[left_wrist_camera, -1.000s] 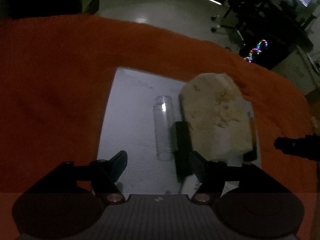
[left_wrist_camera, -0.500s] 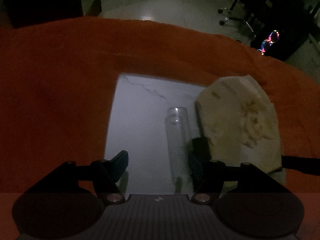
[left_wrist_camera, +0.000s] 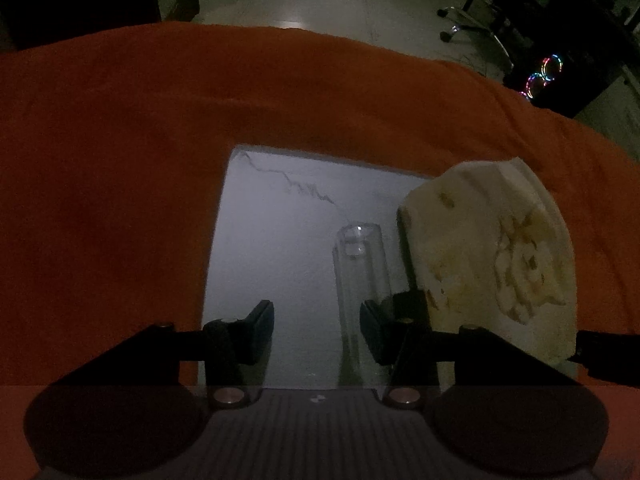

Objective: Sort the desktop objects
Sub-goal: 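Grasp the clear glass tube with the left gripper while the right gripper grasps the orange bottle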

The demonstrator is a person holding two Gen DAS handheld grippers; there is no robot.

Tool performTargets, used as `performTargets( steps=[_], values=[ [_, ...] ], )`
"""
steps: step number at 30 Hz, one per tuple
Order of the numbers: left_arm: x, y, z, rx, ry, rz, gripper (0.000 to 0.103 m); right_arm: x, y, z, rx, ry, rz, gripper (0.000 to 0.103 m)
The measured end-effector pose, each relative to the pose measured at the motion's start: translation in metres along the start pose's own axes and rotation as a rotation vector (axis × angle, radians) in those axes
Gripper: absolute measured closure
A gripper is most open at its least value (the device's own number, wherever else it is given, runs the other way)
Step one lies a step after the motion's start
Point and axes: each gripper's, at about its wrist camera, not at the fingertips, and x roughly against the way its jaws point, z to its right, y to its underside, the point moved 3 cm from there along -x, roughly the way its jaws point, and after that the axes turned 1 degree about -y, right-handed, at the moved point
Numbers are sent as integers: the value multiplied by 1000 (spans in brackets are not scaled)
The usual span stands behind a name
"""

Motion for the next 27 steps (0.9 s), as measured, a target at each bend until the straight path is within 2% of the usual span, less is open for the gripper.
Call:
performTargets(
  steps=[1, 2, 3, 7, 15, 24, 27],
  values=[
    [-1, -1, -2, -4, -9, -6, 72, -1, 0, -1, 6, 15, 0, 70],
    [-3, 0, -3, -16, -26, -24, 90, -3, 0, -1, 9, 33, -6, 75],
    [-7, 3, -5, -33, -41, -45, 90, -3, 0, -1, 8, 38, -8, 80],
    [-9, 12, -9, -92, -47, -41, 92, -6, 1, 1, 8, 14, -19, 81],
    [-8, 10, -16, -86, -30, -67, 92, -11, -1, 12, -38, -13, -39, 71],
    [-10, 11, -21, -83, -10, -89, 95, -13, 2, 11, -36, 13, -48, 73],
    [-6, 12, -28, -82, 6, -121, 95, -11, 9, 12, -23, 18, -89, 74]
  ],
)
